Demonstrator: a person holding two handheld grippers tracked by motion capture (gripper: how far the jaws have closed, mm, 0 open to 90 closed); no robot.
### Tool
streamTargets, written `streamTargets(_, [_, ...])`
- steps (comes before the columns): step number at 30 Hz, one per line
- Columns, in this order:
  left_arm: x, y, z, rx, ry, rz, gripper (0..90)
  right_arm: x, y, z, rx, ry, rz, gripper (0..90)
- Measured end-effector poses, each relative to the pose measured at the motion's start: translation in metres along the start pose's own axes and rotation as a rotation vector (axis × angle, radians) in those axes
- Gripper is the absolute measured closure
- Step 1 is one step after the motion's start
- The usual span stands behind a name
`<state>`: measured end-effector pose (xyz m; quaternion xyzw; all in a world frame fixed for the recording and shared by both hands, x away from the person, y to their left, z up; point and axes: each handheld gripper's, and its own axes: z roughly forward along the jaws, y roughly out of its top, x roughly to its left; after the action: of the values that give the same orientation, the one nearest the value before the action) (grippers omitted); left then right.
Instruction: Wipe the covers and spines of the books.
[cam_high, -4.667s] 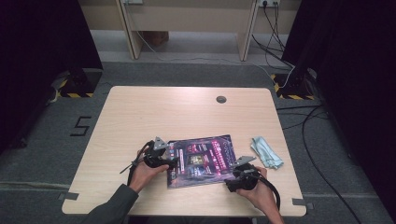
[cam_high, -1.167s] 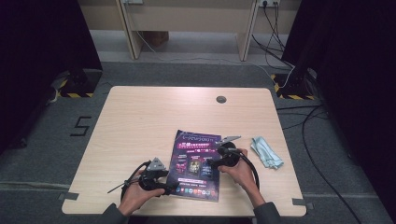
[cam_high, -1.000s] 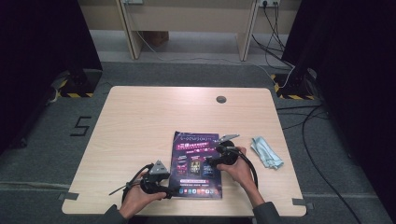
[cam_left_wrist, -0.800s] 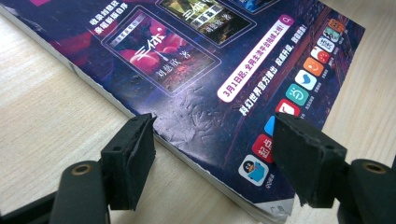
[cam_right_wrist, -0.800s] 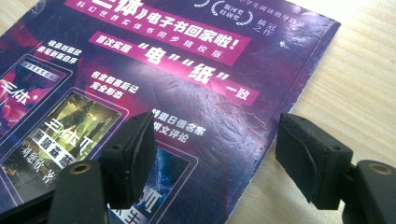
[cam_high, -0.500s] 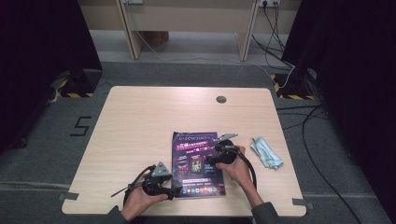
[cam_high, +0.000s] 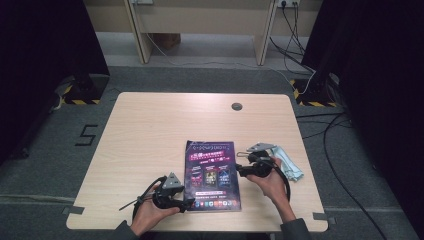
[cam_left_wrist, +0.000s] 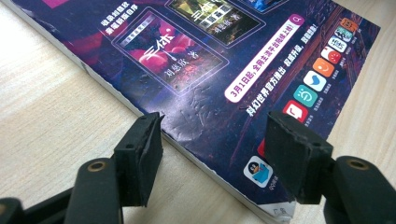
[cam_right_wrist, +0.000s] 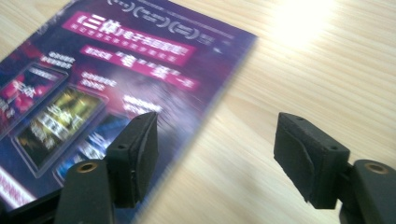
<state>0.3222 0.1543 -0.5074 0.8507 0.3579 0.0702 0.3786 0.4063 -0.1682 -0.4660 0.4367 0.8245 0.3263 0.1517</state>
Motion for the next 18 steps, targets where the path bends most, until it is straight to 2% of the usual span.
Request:
streamTargets(2, [0.001, 0.000, 0.000, -0.002, -0.005, -0.002, 36.7, -0.009, -0.003, -0.008, 0.015, -0.020, -0.047, 38.6])
streamTargets(5, [0.001, 0.000, 0.000, -0.004, -0.003, 0.000, 36.7, -0.019, -0.008, -0.016, 0.002, -0.027, -0.014, 39.3])
streamTargets(10, [-0.004, -0.001, -0.003, -0.037, 0.012, 0.049, 37.3, -0.034, -0.018, -0.033, -0.025, -0.063, 0.022, 39.0])
streamTargets(13, [-0.002, 0.001, -0.008, -0.080, 0.001, 0.015, 32.5, -0.044, -0.024, -0.041, -0.034, -0.080, 0.057, 37.6])
streamTargets(18, [0.008, -0.002, -0.015, -0.095, 0.000, -0.034, 29.6, -0.056, -0.034, -0.049, -0.044, -0.096, 0.095, 32.8])
